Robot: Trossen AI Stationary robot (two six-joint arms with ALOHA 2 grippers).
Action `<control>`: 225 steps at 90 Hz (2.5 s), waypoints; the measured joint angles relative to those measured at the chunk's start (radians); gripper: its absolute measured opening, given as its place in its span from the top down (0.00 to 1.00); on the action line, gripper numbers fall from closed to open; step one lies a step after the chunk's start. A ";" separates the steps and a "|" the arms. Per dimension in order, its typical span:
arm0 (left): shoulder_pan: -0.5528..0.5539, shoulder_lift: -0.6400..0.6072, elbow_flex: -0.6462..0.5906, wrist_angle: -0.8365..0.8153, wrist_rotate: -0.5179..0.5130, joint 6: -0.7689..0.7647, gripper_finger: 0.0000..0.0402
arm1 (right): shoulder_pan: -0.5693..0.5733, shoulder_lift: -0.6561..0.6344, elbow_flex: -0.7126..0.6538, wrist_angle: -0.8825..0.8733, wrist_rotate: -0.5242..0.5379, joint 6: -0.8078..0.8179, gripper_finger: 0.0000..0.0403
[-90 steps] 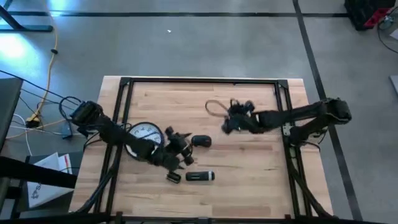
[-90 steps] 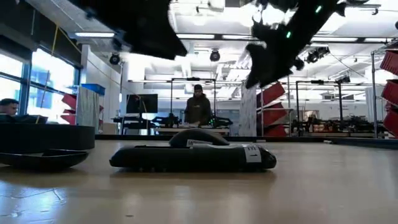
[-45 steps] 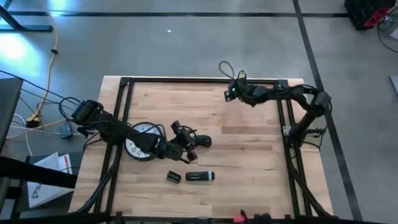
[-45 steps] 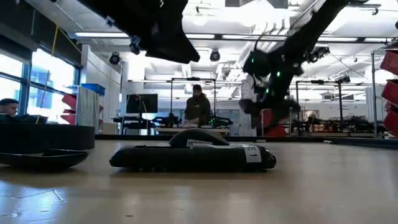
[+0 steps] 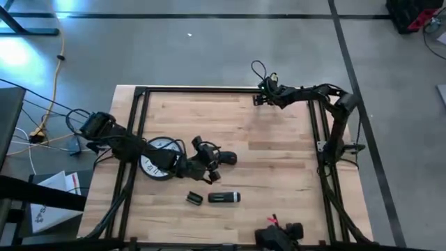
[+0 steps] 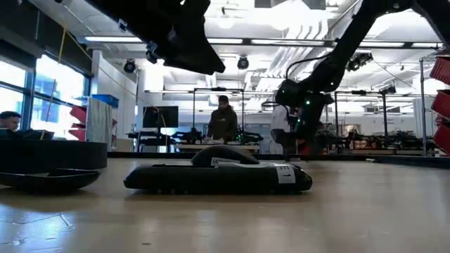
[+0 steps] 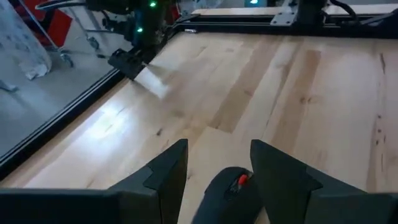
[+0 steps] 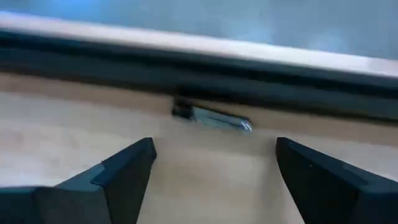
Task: Insert battery
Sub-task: Insert the left silver battery into the black remote
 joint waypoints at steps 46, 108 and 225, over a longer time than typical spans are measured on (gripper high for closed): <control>0.001 0.000 0.000 -0.032 0.000 -0.025 0.61 | 0.009 0.074 0.109 -0.086 0.109 0.140 0.29; 0.000 0.000 0.000 -0.047 0.002 -0.037 0.61 | 0.007 0.074 0.109 -0.113 0.140 0.162 0.56; -0.204 0.000 0.000 -0.081 -0.042 -0.006 0.61 | 0.631 -0.120 0.105 -0.463 0.189 0.439 0.58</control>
